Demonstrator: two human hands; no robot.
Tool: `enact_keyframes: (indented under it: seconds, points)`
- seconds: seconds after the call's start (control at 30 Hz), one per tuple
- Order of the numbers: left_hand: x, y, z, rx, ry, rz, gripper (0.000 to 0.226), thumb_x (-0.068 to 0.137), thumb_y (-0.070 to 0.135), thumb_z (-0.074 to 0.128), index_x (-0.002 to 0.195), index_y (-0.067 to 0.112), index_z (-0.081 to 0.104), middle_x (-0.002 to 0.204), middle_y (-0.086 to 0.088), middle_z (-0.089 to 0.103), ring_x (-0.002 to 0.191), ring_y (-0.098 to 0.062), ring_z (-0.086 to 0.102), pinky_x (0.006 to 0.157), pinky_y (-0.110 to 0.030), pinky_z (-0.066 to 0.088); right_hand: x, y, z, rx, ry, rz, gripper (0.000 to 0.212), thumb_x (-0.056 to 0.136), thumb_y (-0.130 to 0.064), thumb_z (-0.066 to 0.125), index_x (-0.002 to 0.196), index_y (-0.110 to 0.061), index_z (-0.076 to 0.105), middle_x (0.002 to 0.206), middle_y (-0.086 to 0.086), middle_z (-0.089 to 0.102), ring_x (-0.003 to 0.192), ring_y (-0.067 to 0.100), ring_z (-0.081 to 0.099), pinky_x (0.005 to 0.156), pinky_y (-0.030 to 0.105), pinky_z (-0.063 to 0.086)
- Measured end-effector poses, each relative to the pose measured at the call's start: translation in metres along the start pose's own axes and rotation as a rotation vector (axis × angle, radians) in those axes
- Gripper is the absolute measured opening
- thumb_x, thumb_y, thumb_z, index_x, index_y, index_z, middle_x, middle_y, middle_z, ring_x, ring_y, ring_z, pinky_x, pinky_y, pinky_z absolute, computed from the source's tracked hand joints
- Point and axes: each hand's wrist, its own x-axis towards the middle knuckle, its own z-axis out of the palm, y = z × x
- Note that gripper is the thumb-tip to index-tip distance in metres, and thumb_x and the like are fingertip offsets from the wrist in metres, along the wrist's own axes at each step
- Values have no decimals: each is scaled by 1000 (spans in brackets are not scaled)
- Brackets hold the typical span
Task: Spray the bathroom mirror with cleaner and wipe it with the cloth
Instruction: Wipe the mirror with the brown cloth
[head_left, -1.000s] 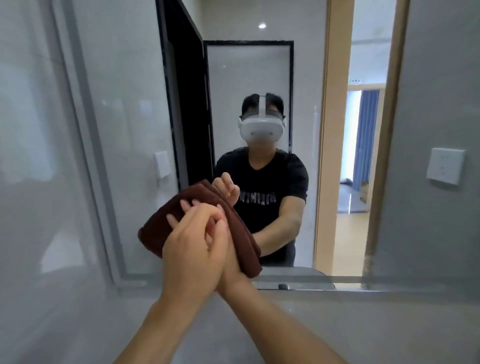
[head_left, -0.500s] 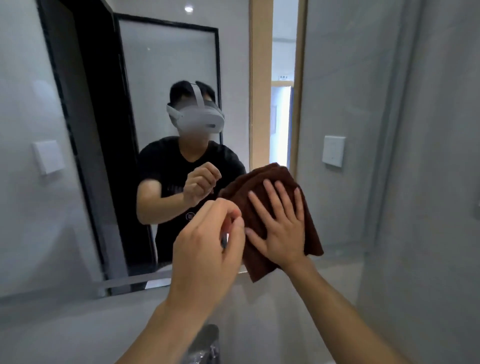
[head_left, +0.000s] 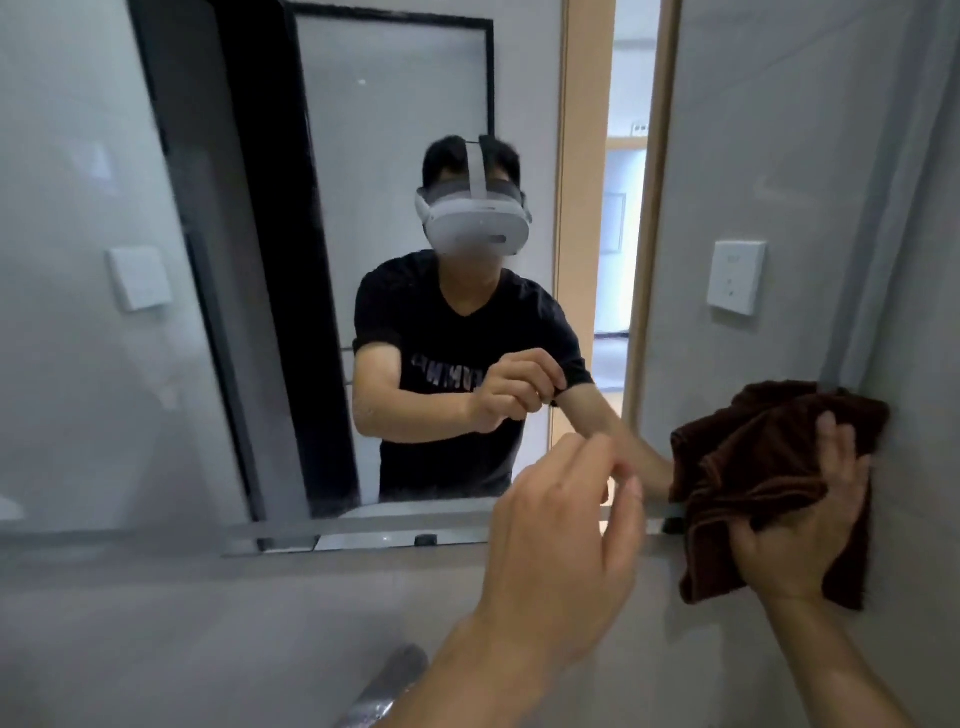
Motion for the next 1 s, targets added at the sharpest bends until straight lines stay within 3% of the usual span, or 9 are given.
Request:
enact_keyframes:
  seconds: [0.2,0.33,0.5,0.6,0.7,0.87,1.0]
  points:
    - [-14,-33,-19,56,30,-46,18,96,33,42,92,23,56,85,12,53,77,-10,54,69,-33,46,-3,-44,9,21,60,144,93,83,-43,55,154,6,22,162,21,27,153,36,19,123,60,10]
    - [-15,-58,-40,118,55,-46,15,97,31,44,93,23,56,85,12,53,77,-10,52,69,-32,47,-12,-112,27,36,51,107,93,82,-47,53,155,2,22,162,19,28,153,36,20,121,64,13]
    - [-15,-92,-86,198,131,-38,15,98,28,48,90,20,58,82,9,51,73,-10,47,65,-26,43,-25,-221,56,7,43,-82,69,88,-54,48,146,-25,24,154,27,39,146,43,31,119,65,19]
    - [-22,-115,-123,240,196,-49,15,97,27,49,91,19,59,85,9,53,76,-9,50,67,-27,46,-33,-281,74,-18,-15,-132,65,95,-56,42,145,-15,47,158,20,35,149,39,28,119,65,20]
    - [-36,-140,-165,254,272,-82,15,97,25,49,91,17,60,87,8,55,77,-11,53,68,-29,48,-44,-346,88,33,-80,-217,59,101,-52,33,142,-17,57,160,15,33,150,35,28,121,61,18]
    - [-68,-174,-238,367,401,-213,10,95,23,51,88,19,57,88,10,51,72,-7,51,61,-21,43,-66,-451,111,85,-141,-428,53,104,-44,39,154,-26,40,162,5,33,152,24,27,121,56,24]
    - [-91,-198,-289,410,492,-338,11,95,21,54,84,21,51,85,12,45,69,-6,48,58,-15,38,-83,-512,124,155,-212,-579,53,106,-40,29,156,-23,32,163,4,31,153,22,24,124,53,17]
